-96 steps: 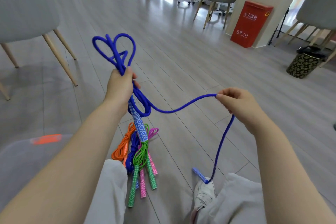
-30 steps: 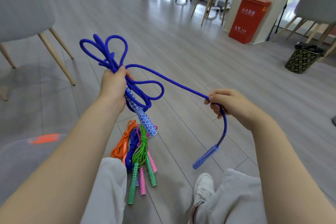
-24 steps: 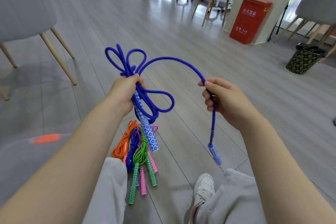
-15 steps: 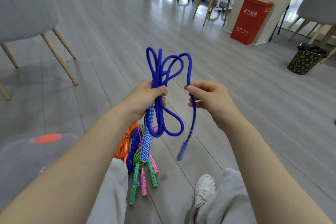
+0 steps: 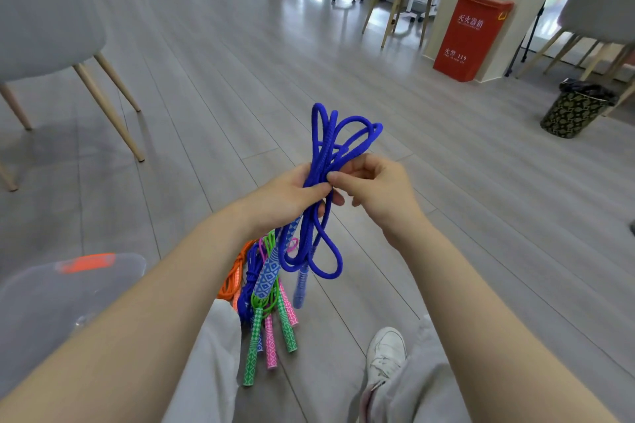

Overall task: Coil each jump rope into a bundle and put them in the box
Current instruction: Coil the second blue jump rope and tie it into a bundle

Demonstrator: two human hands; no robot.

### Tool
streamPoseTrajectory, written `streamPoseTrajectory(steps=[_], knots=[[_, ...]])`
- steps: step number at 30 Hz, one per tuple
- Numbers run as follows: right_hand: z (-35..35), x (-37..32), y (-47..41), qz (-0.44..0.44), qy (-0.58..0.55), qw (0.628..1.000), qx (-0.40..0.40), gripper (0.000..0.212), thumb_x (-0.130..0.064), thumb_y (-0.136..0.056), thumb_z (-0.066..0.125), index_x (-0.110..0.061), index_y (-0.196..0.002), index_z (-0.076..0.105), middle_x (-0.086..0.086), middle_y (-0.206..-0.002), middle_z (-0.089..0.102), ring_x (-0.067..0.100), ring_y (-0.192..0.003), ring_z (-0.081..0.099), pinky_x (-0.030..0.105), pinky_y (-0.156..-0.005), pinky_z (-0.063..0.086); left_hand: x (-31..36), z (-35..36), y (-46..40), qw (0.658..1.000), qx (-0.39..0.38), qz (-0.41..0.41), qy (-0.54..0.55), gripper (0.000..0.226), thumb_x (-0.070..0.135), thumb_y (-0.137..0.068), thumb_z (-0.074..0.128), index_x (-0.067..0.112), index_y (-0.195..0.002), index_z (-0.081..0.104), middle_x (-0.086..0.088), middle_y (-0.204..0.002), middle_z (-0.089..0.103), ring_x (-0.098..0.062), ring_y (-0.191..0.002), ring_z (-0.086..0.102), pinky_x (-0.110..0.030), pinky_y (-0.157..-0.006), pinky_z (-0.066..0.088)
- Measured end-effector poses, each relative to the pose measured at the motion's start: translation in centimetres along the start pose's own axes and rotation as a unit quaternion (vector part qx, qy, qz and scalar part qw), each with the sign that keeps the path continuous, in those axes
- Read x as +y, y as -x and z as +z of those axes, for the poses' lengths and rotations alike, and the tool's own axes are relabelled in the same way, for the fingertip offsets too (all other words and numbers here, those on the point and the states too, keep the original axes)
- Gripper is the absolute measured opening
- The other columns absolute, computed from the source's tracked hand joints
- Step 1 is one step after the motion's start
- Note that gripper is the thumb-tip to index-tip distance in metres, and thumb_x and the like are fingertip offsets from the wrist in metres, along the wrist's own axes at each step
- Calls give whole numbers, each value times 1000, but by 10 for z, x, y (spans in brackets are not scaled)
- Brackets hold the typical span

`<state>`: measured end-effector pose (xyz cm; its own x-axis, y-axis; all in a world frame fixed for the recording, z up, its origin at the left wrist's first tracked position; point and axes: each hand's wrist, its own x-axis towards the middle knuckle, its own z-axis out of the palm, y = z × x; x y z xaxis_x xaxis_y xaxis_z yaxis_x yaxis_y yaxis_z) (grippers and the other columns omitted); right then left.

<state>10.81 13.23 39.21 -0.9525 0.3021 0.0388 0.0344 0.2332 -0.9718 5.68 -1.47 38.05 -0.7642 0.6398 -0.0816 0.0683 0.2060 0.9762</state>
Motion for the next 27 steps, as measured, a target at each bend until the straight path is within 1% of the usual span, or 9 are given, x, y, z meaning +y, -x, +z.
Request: streamPoseTrajectory(steps=[2, 5, 11, 14, 16, 19, 21, 24, 27], knots=[[1, 2, -1, -8, 12, 1000, 6, 11, -14, -80, 75, -9, -86, 68, 1, -76, 73, 5, -70, 69, 18, -64, 53, -2, 1, 0, 1000, -12, 1, -8, 18, 13, -99, 45, 15, -114, 54, 3, -83, 65, -11, -71, 55, -28, -70, 48], [1, 5, -1, -15, 48, 999, 6, 11, -19, -80, 76, -13, -85, 69, 0, -80, 74, 12, -79, 71, 32, -78, 59, -5, 1, -2, 999, -5, -2, -40, 10, 17, -96, 52, 19, -105, 55, 6, -78, 62, -9, -68, 56, -27, -69, 48], [1, 8, -1, -22, 73, 997, -6, 10, -23, -81, 75, -16, -85, 71, -4, -82, 74, 8, -80, 71, 34, -79, 59, -6, 4, -4, 994, 26, -6, -102, 5, 23, -93, 56, 19, -96, 58, 6, -71, 63, -7, -60, 55, -26, -62, 50], [-2, 7, -1, -16, 55, 998, -27, 4, -20, -84, 72, -17, -86, 71, -7, -83, 74, 4, -81, 69, 23, -74, 55, -5, 4, -2, 992, 26, -10, -127, 8, 25, -95, 51, 20, -97, 57, 6, -74, 69, -6, -59, 56, -24, -60, 48], [-3, 8, -1, -1, 43, 998, -41, 8, -15, -87, 65, -21, -93, 68, -9, -87, 72, 3, -82, 66, 18, -67, 50, -5, 2, -3, 991, 34, -11, -128, 12, 24, -96, 48, 19, -103, 57, 4, -79, 71, -8, -61, 56, -25, -61, 49], [-1, 16, -3, 67, 37, 996, -54, 21, -9, -88, 57, -19, -106, 60, 1, -98, 71, 13, -87, 61, 31, -78, 55, -4, -2, -3, 993, 50, -7, -111, 12, 21, -97, 46, 15, -98, 57, 0, -79, 71, -13, -62, 57, -32, -63, 49], [3, 24, -2, 113, 78, 985, -107, 26, -5, -88, 53, -15, -111, 59, 5, -106, 70, 18, -98, 61, 36, -88, 53, 0, -4, -1, 994, 58, -5, -97, 18, 21, -98, 46, 10, -94, 59, -10, -77, 68, -15, -62, 56, -34, -64, 48], [7, 33, 5, 120, 142, 955, -230, 36, -3, -89, 51, -17, -121, 61, 0, -116, 67, 14, -111, 60, 30, -96, 49, 8, -5, 4, 998, 50, -4, -47, 25, 22, -100, 45, 3, -94, 61, -6, -63, 57, -15, -58, 54, -29, -62, 48], [10, 35, 12, 110, 125, 936, -312, 26, -13, -93, 56, -23, -117, 64, -8, -114, 68, 8, -110, 61, 28, -99, 47, 8, -10, 4, 999, 37, -10, 25, 19, 21, -100, 44, 7, -94, 56, -5, -60, 53, -20, -63, 53, -29, -61, 48]])
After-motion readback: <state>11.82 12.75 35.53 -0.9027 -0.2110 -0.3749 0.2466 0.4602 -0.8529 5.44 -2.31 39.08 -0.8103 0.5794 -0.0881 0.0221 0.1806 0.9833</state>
